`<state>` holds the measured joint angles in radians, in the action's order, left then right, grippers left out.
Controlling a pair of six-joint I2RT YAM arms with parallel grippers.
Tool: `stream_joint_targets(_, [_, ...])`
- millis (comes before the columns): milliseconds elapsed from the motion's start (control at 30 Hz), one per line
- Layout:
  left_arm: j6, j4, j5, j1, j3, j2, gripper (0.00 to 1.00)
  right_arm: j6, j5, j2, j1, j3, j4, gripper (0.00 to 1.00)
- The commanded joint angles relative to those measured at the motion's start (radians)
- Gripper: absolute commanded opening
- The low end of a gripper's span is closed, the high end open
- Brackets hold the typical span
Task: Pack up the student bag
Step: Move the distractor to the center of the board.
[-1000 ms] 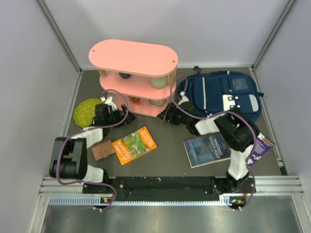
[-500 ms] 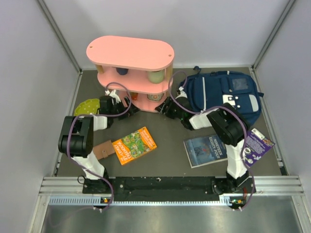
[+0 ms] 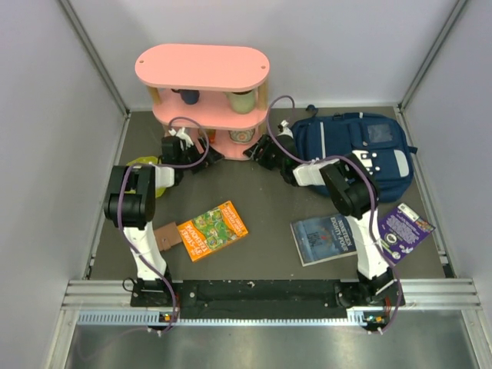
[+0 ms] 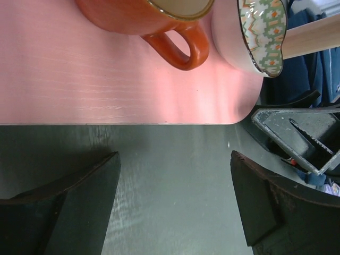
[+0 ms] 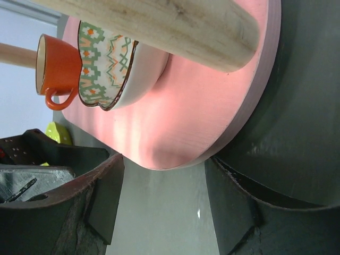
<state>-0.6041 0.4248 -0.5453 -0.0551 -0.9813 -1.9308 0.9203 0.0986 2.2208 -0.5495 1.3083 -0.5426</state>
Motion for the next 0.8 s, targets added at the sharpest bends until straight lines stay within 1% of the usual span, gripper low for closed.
stream_joint_targets(0, [-0.032,0.068,-0.054,-0.006,-0.108,-0.043,0.88,-0.009,0.015,0.059,0.026,0.135,0.004,0.62])
stream_joint_targets(233, [-0.079,0.115,-0.062,-0.009,-0.120,-0.088,0.88,-0.014,0.053,0.158,0.049,0.279,0.070,0.63])
stream_joint_targets(367, [-0.083,0.120,-0.059,-0.014,-0.123,-0.100,0.87,-0.032,0.059,0.186,0.057,0.357,0.109,0.64])
stream_joint_targets(433, [-0.082,0.118,-0.054,-0.014,-0.126,-0.103,0.87,-0.035,0.061,0.194,0.059,0.374,0.118,0.64])
stream_joint_targets(567, [-0.059,0.066,-0.051,-0.006,-0.190,-0.123,0.88,-0.040,0.072,0.241,0.059,0.459,0.157,0.64])
stream_joint_targets(633, [-0.060,0.042,-0.070,-0.003,-0.215,-0.138,0.87,-0.041,0.076,0.244,0.057,0.462,0.156,0.64])
stream_joint_targets(767, [-0.072,0.035,-0.058,0.008,-0.229,-0.146,0.88,-0.035,0.082,0.252,0.057,0.460,0.153,0.65])
